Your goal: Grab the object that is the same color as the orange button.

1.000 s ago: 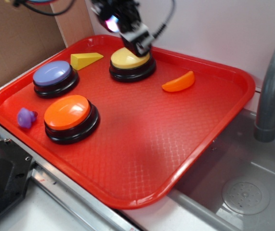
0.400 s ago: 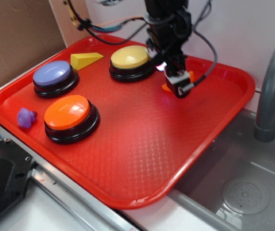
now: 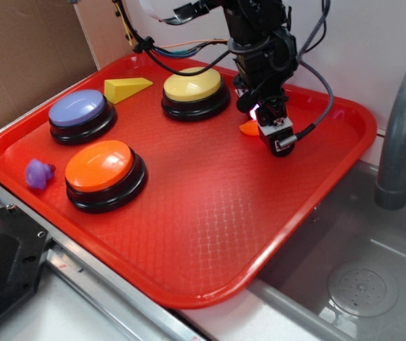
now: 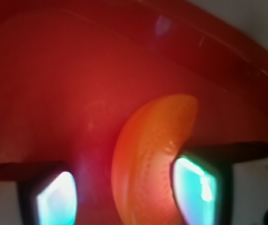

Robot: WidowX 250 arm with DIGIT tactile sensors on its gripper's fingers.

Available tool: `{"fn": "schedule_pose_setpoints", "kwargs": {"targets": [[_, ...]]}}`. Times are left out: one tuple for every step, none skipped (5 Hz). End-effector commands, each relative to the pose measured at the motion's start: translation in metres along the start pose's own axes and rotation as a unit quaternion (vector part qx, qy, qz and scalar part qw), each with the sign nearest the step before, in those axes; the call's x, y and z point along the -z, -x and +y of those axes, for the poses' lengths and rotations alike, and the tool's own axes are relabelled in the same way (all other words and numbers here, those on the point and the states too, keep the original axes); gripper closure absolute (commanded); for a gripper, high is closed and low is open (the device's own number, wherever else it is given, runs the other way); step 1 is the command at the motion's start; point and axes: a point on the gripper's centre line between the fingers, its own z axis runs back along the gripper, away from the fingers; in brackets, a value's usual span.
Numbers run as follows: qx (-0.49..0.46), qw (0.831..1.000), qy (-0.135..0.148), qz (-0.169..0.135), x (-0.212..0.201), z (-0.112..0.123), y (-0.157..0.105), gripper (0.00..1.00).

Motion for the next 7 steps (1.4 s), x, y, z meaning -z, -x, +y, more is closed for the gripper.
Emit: {"fn": "schedule_pose_setpoints", "kwargs": {"targets": [[-0.008,1.0,-0.002,-0.027,-0.014,-0.001,-0.004,1.0],[-0.021,1.0,-0.01,-0.01,-0.023,0.001,-0.003,1.0],[-0.079,0.997,-0.02,0.01,-0.055,0.006,0.0,1.0],[-0.134,0.991,-0.02,-0.002,-0.09,0.013,0.009,1.0],[-0.204,0.979,-0.01,-0.015,-0.124,0.023,0.031,1.0],[-0.264,0.964,-0.022,0.0,-0.14,0.024,0.056,1.0],[-0.298,0.954,-0.027,0.028,-0.154,0.021,0.085,1.0]]}}
